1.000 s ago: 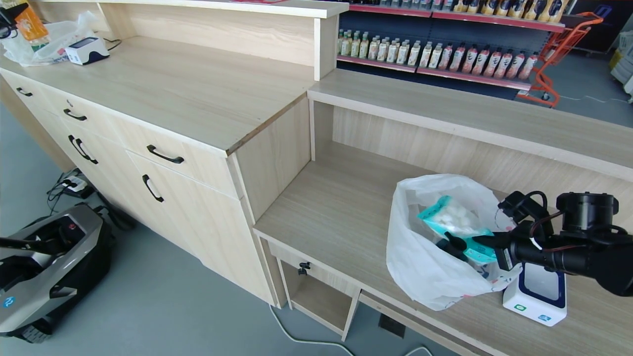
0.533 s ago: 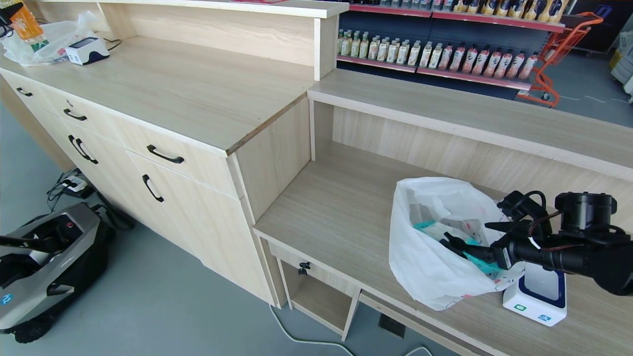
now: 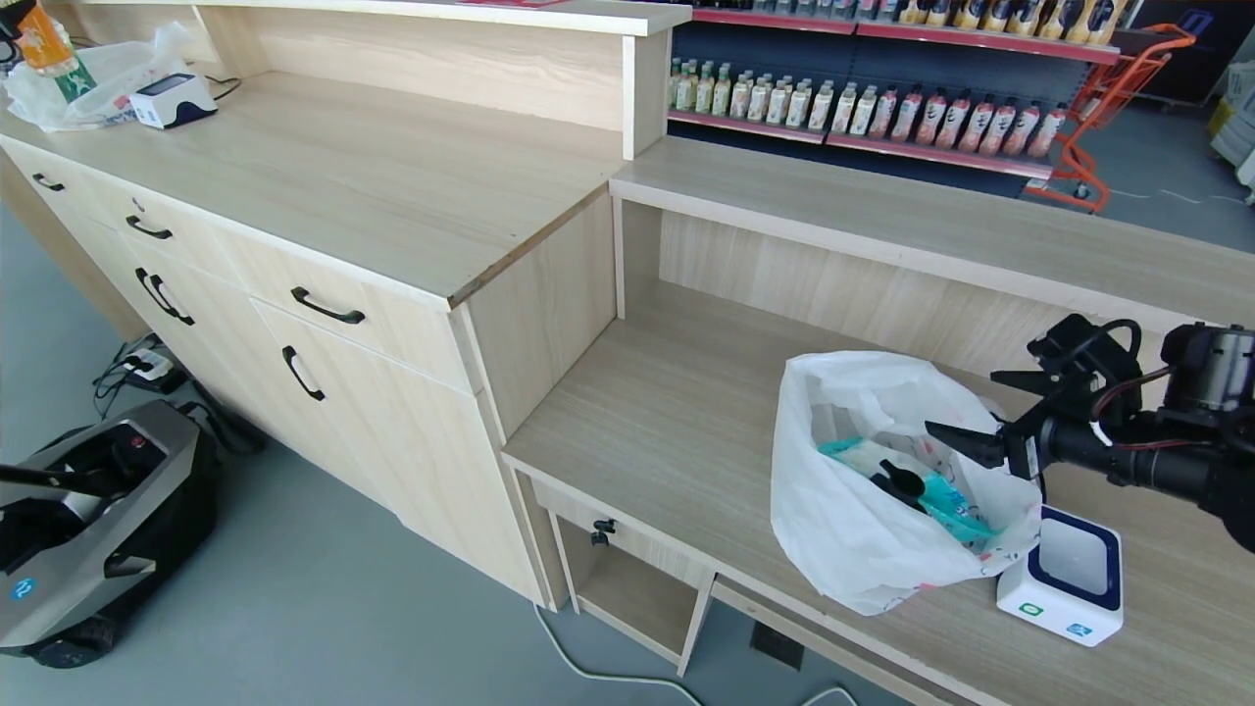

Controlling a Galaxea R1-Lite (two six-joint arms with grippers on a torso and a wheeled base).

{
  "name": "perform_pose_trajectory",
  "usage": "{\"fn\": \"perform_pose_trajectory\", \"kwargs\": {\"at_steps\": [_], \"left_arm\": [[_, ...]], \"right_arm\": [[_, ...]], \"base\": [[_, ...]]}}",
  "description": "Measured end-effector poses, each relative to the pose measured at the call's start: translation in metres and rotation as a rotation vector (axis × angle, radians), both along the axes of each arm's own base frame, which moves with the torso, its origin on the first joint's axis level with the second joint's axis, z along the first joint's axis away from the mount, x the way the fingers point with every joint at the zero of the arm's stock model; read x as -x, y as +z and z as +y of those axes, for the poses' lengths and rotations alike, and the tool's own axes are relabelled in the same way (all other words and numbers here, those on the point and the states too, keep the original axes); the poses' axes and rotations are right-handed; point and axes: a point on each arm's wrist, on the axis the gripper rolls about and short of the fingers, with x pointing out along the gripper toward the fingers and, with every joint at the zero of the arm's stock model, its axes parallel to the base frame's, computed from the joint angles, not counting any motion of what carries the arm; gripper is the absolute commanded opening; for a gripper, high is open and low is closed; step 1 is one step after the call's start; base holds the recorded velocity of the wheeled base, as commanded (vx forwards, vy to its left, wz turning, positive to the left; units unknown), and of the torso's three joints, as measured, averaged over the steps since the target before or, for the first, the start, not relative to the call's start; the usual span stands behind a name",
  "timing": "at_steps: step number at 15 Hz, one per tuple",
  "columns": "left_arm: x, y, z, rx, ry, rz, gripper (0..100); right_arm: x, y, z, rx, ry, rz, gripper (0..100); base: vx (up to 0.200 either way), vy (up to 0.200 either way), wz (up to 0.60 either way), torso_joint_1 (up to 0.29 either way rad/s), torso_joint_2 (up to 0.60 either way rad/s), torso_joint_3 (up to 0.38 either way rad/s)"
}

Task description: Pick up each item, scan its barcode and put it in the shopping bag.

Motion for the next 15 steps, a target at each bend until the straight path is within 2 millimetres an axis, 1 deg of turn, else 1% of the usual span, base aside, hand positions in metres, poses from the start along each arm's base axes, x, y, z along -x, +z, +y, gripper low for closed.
{"fn": "perform_pose_trajectory", "kwargs": {"at_steps": [2,4,5,8,9,10,11,12,13,15], "left_arm": [[0.000,0.000,0.000,0.000,0.000,0.000,100],[0.000,0.000,0.000,0.000,0.000,-0.001,100],[0.000,0.000,0.000,0.000,-0.001,0.000,100],[0.000,0.000,0.000,0.000,0.000,0.000,100],[0.000,0.000,0.000,0.000,0.000,-0.001,100],[0.000,0.000,0.000,0.000,0.000,-0.001,100],[0.000,0.000,0.000,0.000,0.000,-0.001,100],[0.000,0.000,0.000,0.000,0.000,0.000,100],[0.000,0.000,0.000,0.000,0.000,0.000,100],[0.000,0.000,0.000,0.000,0.000,0.000,100]], "right_arm": [[0.013,0.023,0.002,0.023,0.003,-0.079,100],[0.030,0.053,0.004,0.058,0.014,-0.191,100],[0.039,0.072,0.006,0.065,0.015,-0.258,100],[0.069,0.141,0.009,0.019,-0.024,-0.449,100],[0.081,0.157,0.009,0.004,-0.082,-0.452,100],[0.091,0.166,0.009,-0.002,-0.156,-0.440,100],[0.102,0.172,0.008,-0.005,-0.233,-0.431,100],[0.112,0.170,0.007,-0.010,-0.305,-0.411,100],[0.122,0.162,0.007,-0.027,-0.363,-0.381,100],[0.146,0.135,0.008,-0.079,-0.431,-0.314,100]], "base": [[0.000,0.000,-0.60,0.005,0.00,0.005],[0.000,0.000,-0.60,0.000,0.00,0.002],[0.000,0.000,-0.60,0.017,0.01,0.007],[0.000,0.000,-0.60,0.004,0.00,0.004],[0.000,0.000,-0.60,-0.007,0.00,0.007],[0.000,0.000,-0.60,0.007,0.01,0.002],[0.000,0.000,-0.60,0.002,0.01,0.012],[0.000,0.000,-0.60,-0.002,0.00,0.002],[0.000,0.000,0.00,0.000,0.00,0.000],[0.000,0.000,0.00,0.000,0.00,0.000]]}}
